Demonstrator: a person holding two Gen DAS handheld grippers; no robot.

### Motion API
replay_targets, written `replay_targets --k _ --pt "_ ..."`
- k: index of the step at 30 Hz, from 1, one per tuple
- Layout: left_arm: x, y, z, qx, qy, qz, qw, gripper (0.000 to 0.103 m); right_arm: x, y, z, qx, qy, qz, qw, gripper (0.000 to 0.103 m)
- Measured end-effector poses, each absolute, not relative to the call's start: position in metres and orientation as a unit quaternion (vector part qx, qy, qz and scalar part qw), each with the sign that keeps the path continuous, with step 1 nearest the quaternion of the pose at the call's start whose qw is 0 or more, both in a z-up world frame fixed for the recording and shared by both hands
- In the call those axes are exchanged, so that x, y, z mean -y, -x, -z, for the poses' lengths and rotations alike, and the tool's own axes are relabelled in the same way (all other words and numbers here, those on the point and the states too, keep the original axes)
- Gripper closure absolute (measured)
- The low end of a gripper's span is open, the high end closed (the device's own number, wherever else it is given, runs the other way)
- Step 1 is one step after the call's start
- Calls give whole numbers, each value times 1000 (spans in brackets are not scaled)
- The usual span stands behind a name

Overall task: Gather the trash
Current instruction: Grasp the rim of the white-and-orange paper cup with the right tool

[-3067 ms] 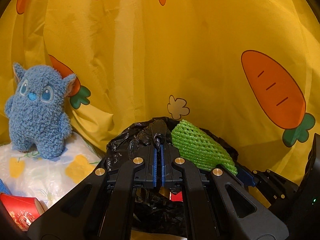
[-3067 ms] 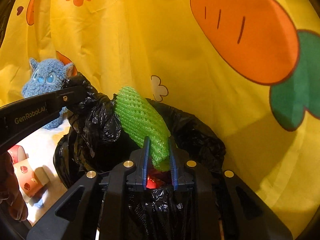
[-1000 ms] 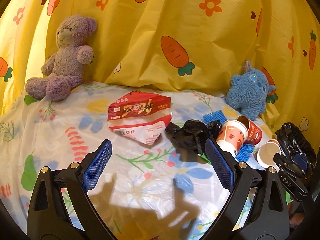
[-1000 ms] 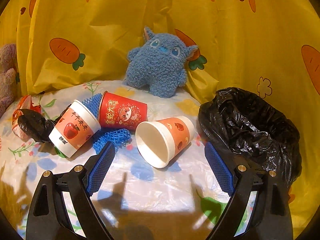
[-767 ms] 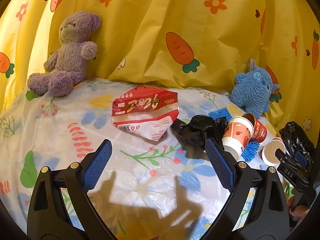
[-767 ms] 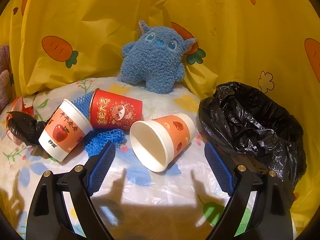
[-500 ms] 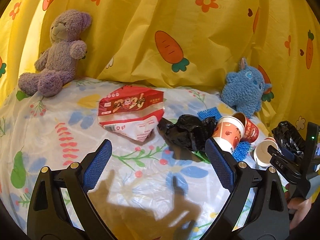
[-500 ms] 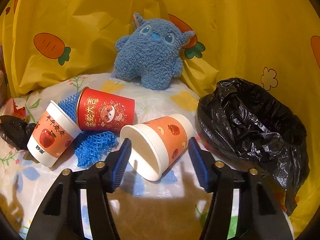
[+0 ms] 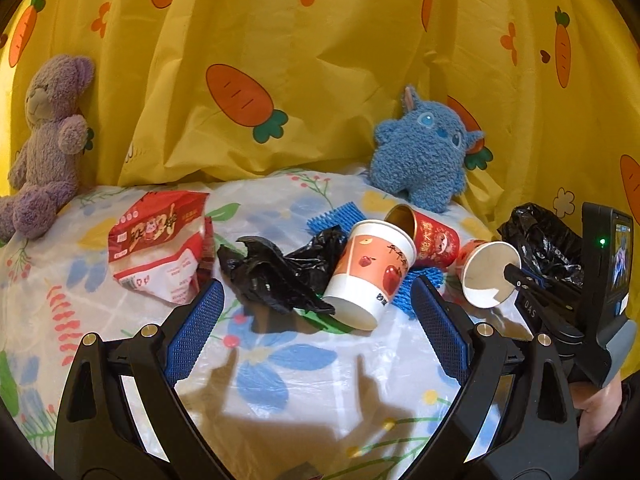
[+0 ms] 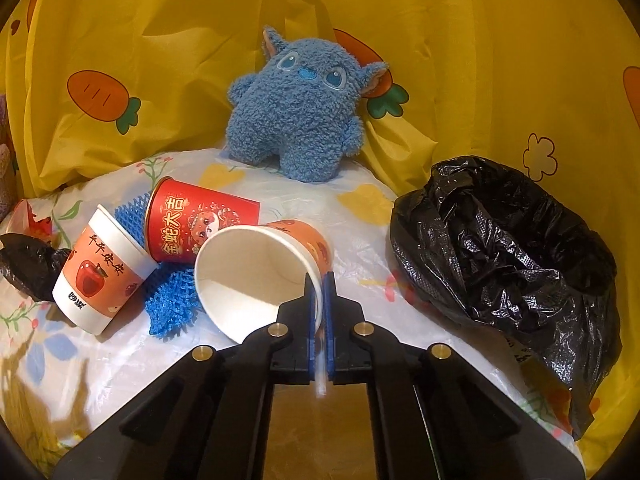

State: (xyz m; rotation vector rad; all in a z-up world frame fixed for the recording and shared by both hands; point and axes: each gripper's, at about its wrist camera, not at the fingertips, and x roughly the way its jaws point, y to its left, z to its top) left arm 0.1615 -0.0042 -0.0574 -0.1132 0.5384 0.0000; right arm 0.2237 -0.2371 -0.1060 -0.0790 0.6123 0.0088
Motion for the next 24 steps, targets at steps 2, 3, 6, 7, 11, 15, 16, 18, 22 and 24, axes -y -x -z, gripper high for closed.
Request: replay_targets --k 2,3,6,7,11,15,16,18,22,24 --pt "9 -165 59 -268 55 7 962 10 240 -224 106 -302 35 -6 952 99" --pt "11 -166 59 -269 55 10 962 10 241 -225 106 -303 33 -6 952 99" --pt "16 -172 60 -271 54 19 961 10 243 -223 106 -302 31 -7 953 99" --pt "18 -174 60 -270 53 20 961 10 244 -222 106 -300 30 -6 953 99" --pt "26 -184 61 -270 43 29 962 11 249 -217 105 -298 27 -5 954 99" --pt "38 -196 62 -271 33 39 961 11 257 -212 104 -296 19 -2 955 99" --pt "40 -200 63 -272 29 41 961 12 259 -211 103 -295 19 -1 955 99" --pt "46 -205 64 -273 20 46 961 13 262 -208 102 -293 17 1 956 99" --pt "51 -215 69 -278 10 54 959 15 269 -204 102 -292 9 7 956 99" --pt "51 -219 73 -281 9 57 958 15 273 -202 103 -292 7 11 956 99"
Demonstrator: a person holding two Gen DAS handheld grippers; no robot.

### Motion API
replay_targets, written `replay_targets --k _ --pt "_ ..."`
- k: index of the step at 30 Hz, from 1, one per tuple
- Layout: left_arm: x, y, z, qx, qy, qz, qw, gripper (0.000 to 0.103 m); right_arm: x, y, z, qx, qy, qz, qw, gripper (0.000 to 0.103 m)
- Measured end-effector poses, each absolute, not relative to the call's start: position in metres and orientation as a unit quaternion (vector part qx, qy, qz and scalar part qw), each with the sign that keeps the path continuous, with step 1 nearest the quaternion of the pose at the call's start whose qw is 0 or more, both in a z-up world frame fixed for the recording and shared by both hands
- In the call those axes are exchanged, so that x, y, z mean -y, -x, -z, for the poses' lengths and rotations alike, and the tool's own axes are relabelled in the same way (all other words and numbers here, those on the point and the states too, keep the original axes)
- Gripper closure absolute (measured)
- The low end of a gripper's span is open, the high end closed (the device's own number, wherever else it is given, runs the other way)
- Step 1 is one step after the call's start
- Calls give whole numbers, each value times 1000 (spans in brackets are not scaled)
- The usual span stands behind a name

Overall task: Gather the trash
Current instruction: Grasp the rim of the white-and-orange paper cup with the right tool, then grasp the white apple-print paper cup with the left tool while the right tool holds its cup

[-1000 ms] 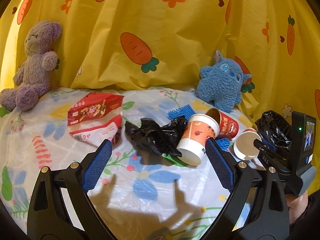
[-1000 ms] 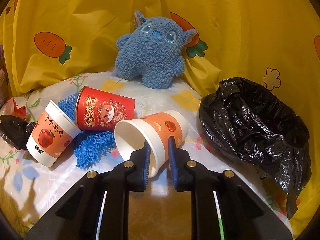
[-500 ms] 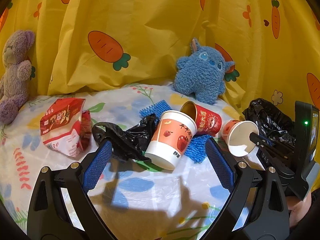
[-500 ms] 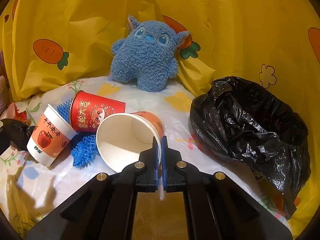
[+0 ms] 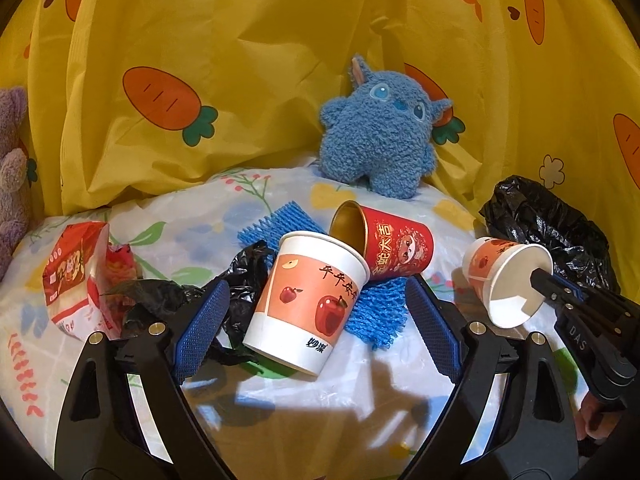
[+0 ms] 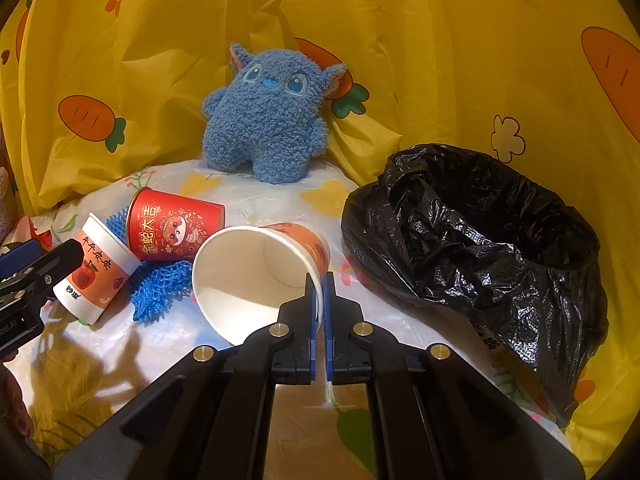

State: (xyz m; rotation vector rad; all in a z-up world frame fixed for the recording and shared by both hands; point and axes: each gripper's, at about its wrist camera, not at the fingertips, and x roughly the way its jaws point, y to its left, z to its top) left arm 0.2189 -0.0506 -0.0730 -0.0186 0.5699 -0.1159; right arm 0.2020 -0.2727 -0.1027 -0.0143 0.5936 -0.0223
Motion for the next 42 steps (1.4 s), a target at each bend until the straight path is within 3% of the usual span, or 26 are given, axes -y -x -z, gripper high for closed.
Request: replay_targets --k 13,19,21,30,42 --pt "46 -236 90 -307 7 74 949 23 283 -195 104 -293 -1 21 956 99" --pt "40 -244 96 -328 25 75 941 33 283 -195 104 -293 -2 23 956 99" --pt "38 -247 99 -337 31 71 938 42 283 -195 104 -293 -2 23 956 99" --pt "39 -255 107 -364 34 75 928 42 283 -195 104 -293 -2 22 956 99" --pt "38 -247 102 -342 39 83 935 49 284 -194 101 -292 -4 20 956 99"
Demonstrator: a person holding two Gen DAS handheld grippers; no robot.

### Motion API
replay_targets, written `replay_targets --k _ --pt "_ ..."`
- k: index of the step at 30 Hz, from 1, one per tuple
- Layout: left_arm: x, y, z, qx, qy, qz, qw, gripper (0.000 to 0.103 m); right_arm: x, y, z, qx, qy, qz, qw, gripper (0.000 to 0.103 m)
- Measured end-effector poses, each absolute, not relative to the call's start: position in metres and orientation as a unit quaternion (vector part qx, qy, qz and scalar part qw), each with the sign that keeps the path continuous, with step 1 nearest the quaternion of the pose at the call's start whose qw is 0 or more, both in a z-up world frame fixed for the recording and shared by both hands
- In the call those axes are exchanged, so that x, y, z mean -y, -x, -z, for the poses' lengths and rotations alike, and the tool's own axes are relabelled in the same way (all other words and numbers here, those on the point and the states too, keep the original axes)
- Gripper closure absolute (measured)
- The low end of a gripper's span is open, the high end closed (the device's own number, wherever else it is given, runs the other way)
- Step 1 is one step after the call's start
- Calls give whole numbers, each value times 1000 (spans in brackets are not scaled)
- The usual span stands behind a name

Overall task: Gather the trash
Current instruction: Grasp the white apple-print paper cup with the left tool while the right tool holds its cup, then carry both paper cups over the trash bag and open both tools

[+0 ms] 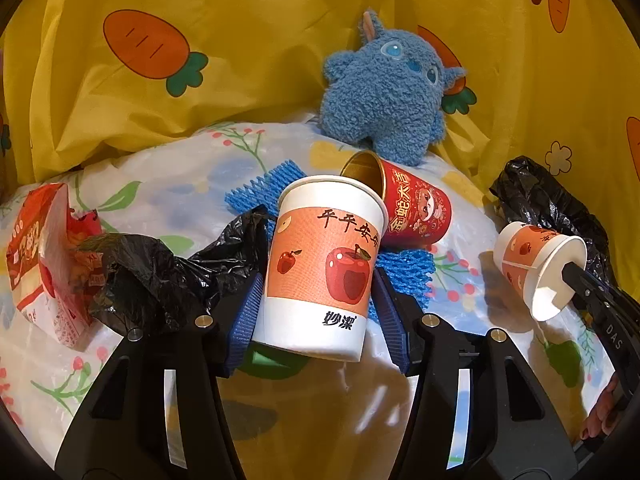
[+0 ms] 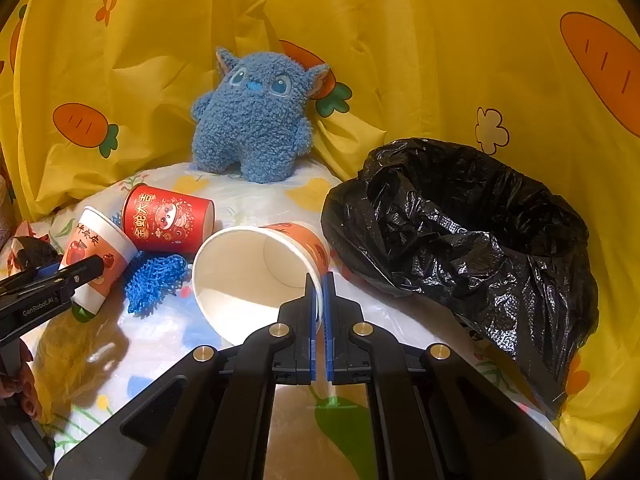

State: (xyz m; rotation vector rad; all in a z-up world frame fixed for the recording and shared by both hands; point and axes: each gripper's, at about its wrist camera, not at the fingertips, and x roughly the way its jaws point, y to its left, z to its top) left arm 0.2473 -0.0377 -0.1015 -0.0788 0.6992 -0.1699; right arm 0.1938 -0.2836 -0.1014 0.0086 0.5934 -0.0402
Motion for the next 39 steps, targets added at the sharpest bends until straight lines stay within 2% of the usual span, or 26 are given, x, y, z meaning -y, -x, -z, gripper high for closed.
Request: replay_targets --k 11,18,39 --pt "32 -197 72 -284 73 87 952 49 284 -183 95 -284 -5 17 959 99" --pt "42 -179 52 -255 61 99 960 49 284 -178 87 -278 -9 19 960 99" --pt "121 -206 20 -217 43 195 955 49 324 -165 49 -222 -23 71 972 99"
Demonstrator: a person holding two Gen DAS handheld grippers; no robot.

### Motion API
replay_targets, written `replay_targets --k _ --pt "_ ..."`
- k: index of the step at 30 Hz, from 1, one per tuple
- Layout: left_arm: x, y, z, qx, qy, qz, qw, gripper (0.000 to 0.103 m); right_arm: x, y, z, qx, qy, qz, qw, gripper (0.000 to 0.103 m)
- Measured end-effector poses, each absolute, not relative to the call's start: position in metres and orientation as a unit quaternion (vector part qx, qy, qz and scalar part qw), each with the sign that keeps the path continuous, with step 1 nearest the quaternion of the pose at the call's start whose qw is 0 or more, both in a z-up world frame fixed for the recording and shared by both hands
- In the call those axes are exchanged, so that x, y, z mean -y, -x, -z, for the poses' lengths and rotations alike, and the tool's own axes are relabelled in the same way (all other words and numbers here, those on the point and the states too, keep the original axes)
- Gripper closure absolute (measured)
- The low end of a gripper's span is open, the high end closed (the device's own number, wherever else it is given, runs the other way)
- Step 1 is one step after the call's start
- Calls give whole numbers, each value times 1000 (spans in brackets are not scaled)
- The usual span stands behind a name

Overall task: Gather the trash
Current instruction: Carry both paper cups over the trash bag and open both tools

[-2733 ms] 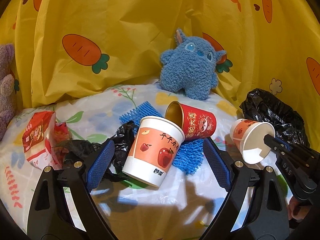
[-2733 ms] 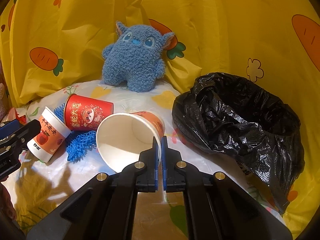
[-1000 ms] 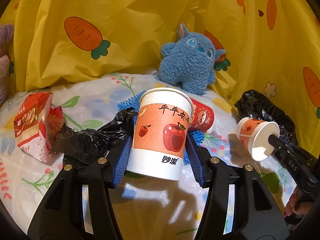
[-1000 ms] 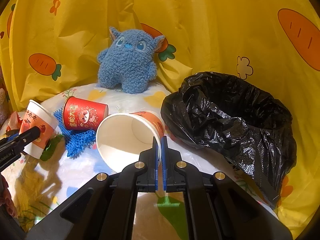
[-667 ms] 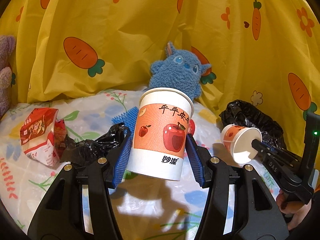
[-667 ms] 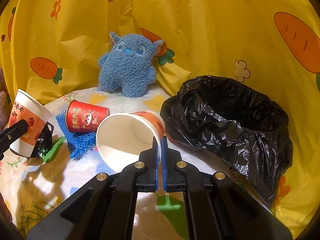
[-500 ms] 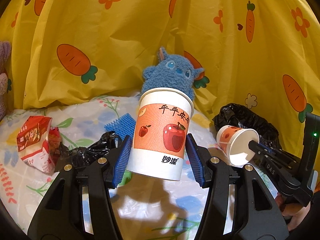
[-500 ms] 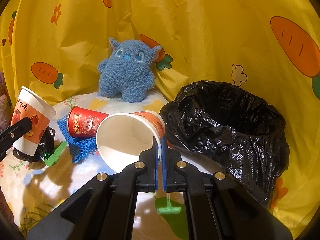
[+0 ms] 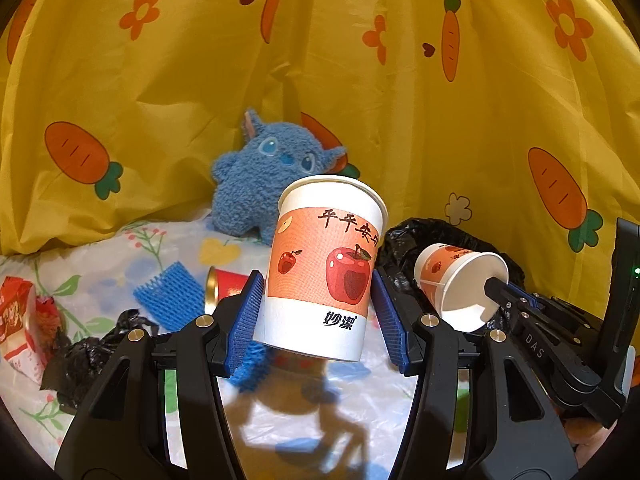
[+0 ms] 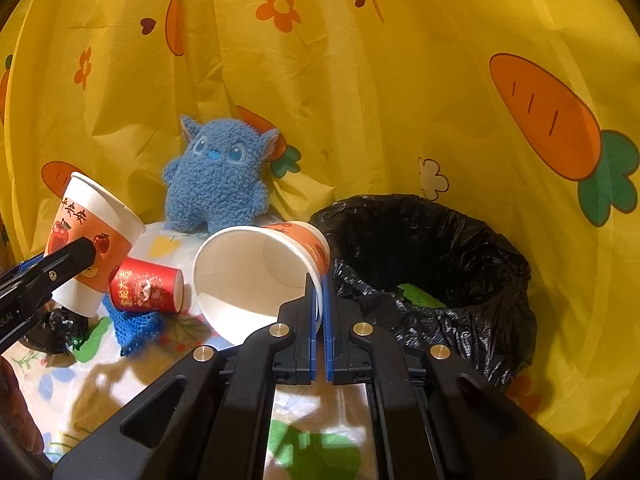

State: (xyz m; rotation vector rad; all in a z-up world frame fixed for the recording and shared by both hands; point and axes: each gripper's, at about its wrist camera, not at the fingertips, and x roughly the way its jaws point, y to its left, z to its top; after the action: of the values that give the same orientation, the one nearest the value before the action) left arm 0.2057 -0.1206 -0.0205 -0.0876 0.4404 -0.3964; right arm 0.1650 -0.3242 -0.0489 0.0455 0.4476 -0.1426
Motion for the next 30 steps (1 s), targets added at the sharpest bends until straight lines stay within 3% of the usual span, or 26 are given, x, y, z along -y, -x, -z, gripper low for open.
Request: replay_targets --k 14,30 --pt "223 -258 5 -195 34 293 935 49 386 -186 51 -206 -13 173 963 99" --pt "294 -298 31 -216 21 353 910 49 419 -202 70 -221 -1 211 952 99"
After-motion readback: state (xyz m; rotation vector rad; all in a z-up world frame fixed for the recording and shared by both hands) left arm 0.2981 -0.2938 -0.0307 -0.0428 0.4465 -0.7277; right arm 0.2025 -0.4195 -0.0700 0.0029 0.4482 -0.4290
